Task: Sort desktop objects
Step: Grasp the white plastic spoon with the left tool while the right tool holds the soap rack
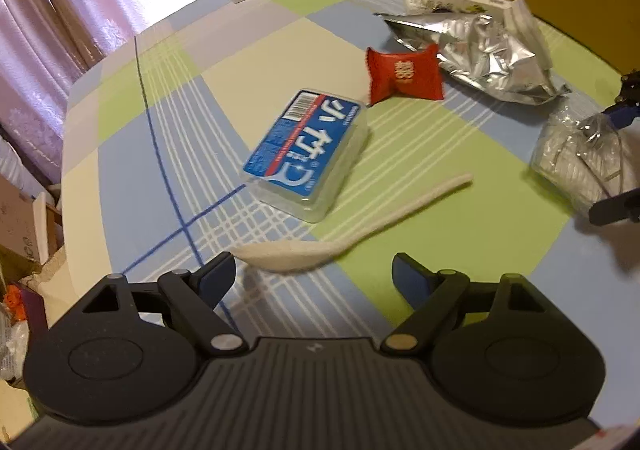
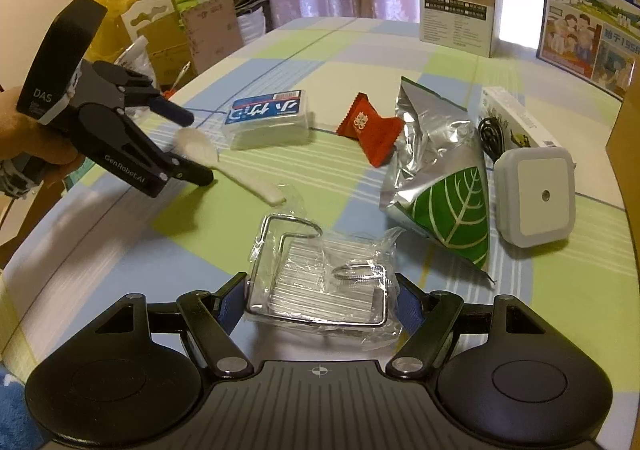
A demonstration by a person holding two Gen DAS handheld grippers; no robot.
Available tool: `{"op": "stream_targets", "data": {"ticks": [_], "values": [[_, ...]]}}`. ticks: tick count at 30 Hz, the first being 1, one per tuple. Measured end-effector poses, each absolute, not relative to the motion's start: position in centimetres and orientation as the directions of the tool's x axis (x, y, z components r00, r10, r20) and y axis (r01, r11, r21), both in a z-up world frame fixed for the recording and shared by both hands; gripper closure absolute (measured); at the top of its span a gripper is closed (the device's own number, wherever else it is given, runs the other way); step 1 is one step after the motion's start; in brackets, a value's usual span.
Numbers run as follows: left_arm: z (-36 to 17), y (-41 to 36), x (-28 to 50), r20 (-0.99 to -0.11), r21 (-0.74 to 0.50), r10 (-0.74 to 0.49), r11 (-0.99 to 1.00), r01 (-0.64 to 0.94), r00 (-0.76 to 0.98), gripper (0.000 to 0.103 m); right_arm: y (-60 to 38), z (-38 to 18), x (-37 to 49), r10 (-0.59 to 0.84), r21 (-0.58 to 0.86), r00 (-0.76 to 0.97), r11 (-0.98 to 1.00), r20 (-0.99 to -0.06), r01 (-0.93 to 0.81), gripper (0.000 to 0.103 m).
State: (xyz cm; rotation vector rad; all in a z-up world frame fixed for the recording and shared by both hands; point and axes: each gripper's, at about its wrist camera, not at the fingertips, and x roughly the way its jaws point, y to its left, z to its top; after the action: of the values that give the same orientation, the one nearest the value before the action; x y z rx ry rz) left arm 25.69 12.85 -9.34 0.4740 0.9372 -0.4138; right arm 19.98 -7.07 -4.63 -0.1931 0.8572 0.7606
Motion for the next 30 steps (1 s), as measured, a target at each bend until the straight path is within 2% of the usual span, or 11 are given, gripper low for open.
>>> {"op": "stream_targets", "data": {"ticks": [4,7,9,13,15,21,24,26,30], "values": [[-9.5,13.2,26.3,-0.828,0.205,-0.154,0.812,0.546,0.54,0.019,-7.2,-5.0,20.2,0.52,0.143,0.411,0.732,-0.749,-0.666,0.031],[-9.6,13.3,26.9,-0.839,0.152,-0.192,0.816,0.558,0.509,0.02,-7.3,-4.8,20.2,0.514,0.129,0.422,0.735,-0.747,-0.666,0.031],[-9.5,13.4,27.0,-0.85,0.119,-0.199,0.829,0.546,0.487,0.028,-7.4,-4.7,20.2,0.512,0.13,0.423,0.737,-0.748,-0.663,0.031],[-9.0,12.6,25.6,-0.867,0.091,-0.203,0.833,0.545,0.455,0.06,-7.8,-4.5,20.0,0.486,0.113,0.427,0.75,-0.762,-0.652,0.031],[-8.8,12.0,24.5,-0.876,0.095,-0.195,0.828,0.553,0.442,0.067,-8.2,-4.4,19.8,0.472,0.106,0.427,0.756,-0.771,-0.646,0.031],[-8.5,9.5,20.3,-0.9,0.075,-0.205,0.796,0.601,0.385,0.068,-9.7,-4.0,19.8,0.453,0.112,0.432,0.78,-0.78,-0.616,0.031],[-8.4,8.5,19.2,-0.905,0.118,-0.172,0.775,0.62,0.388,0.067,-9.9,-3.8,19.8,0.449,0.107,0.439,0.784,-0.778,-0.611,0.031],[-8.3,8.2,19.1,-0.902,0.169,-0.13,0.77,0.616,0.411,0.058,-9.8,-3.7,19.9,0.45,0.103,0.441,0.781,-0.776,-0.615,0.031],[-8.2,8.4,20.1,-0.891,0.229,-0.079,0.773,0.592,0.447,0.056,-9.6,-3.9,20.0,0.456,0.109,0.436,0.778,-0.776,-0.619,0.031]]}}
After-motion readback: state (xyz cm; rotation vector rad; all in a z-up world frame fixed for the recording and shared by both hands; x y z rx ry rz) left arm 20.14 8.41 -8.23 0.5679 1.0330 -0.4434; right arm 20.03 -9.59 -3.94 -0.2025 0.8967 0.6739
